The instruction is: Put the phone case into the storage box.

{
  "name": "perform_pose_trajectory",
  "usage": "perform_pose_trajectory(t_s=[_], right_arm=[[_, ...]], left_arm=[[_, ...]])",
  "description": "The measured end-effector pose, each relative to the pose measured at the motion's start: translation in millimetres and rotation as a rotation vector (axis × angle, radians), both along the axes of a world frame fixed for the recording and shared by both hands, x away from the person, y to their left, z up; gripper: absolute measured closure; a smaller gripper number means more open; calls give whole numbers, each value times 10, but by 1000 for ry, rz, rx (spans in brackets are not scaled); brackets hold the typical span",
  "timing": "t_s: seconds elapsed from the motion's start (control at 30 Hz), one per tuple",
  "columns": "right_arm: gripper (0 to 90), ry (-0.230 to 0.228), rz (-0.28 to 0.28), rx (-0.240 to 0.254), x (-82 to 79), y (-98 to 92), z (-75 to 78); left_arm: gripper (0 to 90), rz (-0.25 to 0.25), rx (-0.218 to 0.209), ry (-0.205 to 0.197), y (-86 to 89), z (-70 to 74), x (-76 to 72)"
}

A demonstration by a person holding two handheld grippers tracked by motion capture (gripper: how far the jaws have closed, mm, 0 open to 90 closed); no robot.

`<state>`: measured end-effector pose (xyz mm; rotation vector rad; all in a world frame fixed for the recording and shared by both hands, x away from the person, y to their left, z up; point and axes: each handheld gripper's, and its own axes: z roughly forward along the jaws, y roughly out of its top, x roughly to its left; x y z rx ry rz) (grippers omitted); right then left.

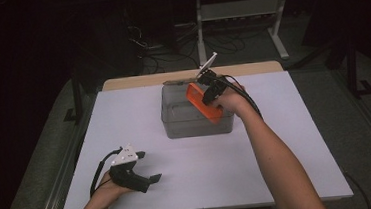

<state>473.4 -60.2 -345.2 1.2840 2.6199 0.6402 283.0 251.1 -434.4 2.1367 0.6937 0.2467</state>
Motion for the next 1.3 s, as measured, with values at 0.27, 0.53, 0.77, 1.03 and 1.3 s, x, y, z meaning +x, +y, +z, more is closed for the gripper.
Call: perform_pose_trajectory(t_s=[0.27,0.53,0.77,1.03,1.3], right_arm=[[785,34,-59,-5,18,-29,-22],[785,67,-140,-5,47,-59,-52],[785,91,-197,-10,77,-84,-88],[785,113,-269,1,95,-149,-125],[785,131,-328,1,102,-196,-160]], left_arm=[[0,-1,-2,5,-13,-7,-4],[0,-4,0,7,-12,-7,-5],[0,-6,0,7,-4,-9,0],[0,-7,1,8,-12,-11,-2],[0,-6,1,9,-13,-12,-4]])
